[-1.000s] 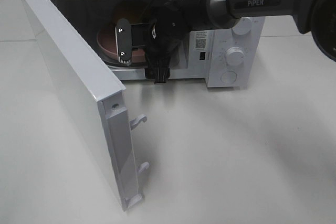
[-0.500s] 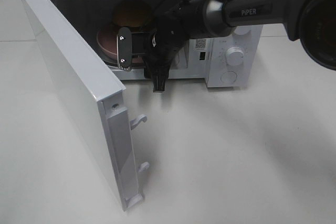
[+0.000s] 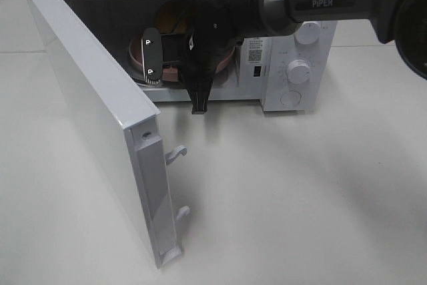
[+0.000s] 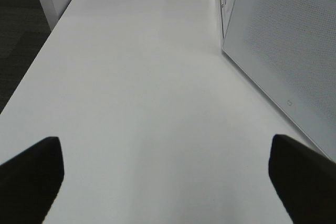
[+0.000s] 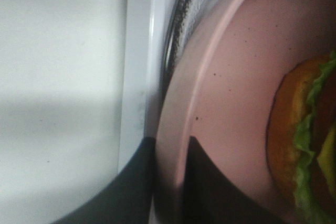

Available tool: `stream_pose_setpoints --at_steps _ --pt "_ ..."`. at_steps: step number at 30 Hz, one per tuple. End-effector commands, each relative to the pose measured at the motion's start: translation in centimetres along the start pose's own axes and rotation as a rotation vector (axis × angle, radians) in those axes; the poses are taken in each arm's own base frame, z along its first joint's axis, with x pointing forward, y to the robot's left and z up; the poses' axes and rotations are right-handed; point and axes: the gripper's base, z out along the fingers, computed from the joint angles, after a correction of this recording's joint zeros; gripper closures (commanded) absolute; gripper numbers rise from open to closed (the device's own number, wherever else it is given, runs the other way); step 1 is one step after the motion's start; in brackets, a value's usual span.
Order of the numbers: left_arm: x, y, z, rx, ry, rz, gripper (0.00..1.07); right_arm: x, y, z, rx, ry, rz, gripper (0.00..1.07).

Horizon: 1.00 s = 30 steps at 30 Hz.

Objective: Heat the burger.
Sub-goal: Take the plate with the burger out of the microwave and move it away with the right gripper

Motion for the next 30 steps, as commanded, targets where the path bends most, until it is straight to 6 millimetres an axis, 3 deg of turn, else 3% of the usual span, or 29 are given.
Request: stream_pose_setpoints --at_steps 1,19,30 --pt "0.0 0.0 -0.2 -0.001 -0.029 -0.002 0.09 -0.2 0.1 -1.4 -0.071 -0.014 0.004 1.07" --pt "0.0 0.0 -0.2 -0.001 -0.029 -0.002 0.09 -0.4 0.5 -2.5 -0.122 0.006 -0.041 1.07" --pt "0.0 0.0 -0.2 -0.001 -0.029 -0.002 0.09 0.8 1.6 -4.6 -0.095 -0.027 -0.141 1.07"
